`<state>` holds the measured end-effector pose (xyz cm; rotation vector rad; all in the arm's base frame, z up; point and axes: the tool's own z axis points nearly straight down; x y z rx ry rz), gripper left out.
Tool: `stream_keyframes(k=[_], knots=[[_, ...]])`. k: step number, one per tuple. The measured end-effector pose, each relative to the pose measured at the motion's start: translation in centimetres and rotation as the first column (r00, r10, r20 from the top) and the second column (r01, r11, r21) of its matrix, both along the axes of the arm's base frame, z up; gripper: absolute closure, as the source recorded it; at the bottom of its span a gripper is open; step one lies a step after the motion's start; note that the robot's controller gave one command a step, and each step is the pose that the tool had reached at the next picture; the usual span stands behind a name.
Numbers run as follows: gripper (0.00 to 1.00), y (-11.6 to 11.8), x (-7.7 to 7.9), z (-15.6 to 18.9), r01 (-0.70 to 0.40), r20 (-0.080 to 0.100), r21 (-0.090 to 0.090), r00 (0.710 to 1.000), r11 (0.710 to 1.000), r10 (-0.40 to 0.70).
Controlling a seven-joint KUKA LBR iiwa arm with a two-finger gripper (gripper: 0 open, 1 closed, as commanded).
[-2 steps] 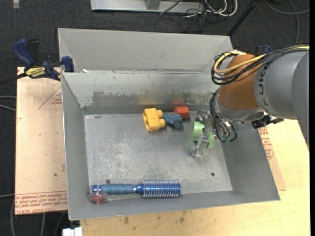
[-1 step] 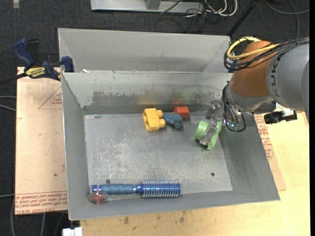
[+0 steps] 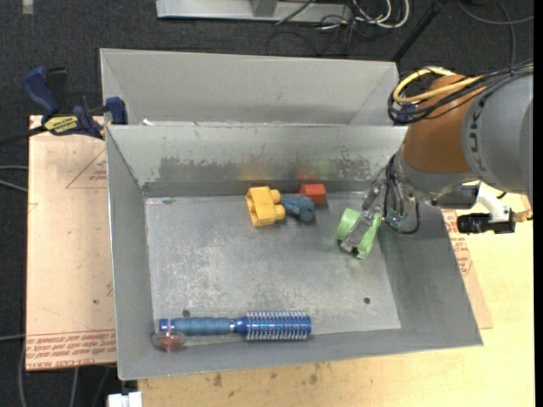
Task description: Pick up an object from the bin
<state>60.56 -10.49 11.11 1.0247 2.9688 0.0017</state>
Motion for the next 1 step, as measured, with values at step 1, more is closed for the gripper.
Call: stream_keyframes(k=[1], knots=[[0.00,1.65,-1.07,-4.25,0.293,-0.003,0.000,0.956,0.956,-0.293]])
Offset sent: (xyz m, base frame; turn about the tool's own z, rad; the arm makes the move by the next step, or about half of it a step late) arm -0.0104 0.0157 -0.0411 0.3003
